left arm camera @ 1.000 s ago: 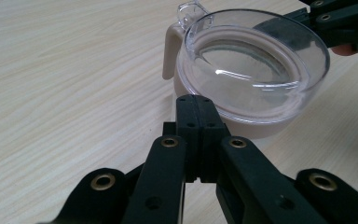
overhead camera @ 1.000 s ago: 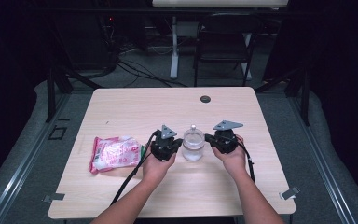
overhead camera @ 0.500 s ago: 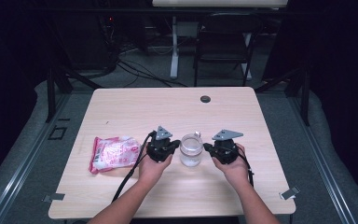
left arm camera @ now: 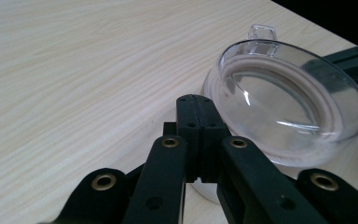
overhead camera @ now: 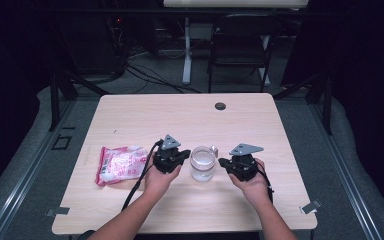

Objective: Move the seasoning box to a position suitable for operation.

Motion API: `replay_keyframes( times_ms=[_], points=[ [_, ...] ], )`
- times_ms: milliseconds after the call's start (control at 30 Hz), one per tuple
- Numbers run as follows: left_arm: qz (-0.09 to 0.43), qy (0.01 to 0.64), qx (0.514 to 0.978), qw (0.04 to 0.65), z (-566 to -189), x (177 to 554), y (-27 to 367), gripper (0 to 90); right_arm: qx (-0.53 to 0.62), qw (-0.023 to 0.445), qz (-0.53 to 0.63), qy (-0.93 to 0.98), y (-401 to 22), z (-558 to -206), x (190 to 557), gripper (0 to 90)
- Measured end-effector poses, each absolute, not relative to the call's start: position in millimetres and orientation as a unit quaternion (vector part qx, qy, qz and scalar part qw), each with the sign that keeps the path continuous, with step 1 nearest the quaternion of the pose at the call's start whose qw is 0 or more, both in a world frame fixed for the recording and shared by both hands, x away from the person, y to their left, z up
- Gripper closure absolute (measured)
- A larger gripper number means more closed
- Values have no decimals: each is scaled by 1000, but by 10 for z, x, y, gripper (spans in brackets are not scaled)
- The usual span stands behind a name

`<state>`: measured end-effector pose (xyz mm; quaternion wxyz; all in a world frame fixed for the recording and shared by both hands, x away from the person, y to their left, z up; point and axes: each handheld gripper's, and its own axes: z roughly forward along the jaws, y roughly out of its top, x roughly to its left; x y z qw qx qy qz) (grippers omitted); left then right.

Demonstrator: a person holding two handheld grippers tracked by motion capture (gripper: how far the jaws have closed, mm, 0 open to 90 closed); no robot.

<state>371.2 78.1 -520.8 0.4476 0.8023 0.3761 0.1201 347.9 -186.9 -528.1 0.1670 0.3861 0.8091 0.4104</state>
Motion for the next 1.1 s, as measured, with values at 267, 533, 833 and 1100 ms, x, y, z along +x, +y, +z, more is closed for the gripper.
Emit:
replay_keyframes(
  times_ms=[267,533,833,1100],
  points=[
    [124,380,801,447,-5191,3542,917,887,397,165,414,802,-1894,-5386,3676,791],
    [140,378,804,438,-5174,3375,1004,841,399,164,414,801,-1864,-5462,3876,757],
    [142,372,812,427,-5179,3290,1077,783,393,180,402,807,-1739,-5458,3943,850],
    [146,344,828,419,-5135,3260,1101,773,404,195,375,812,-1707,-5417,3806,859]
  ],
)
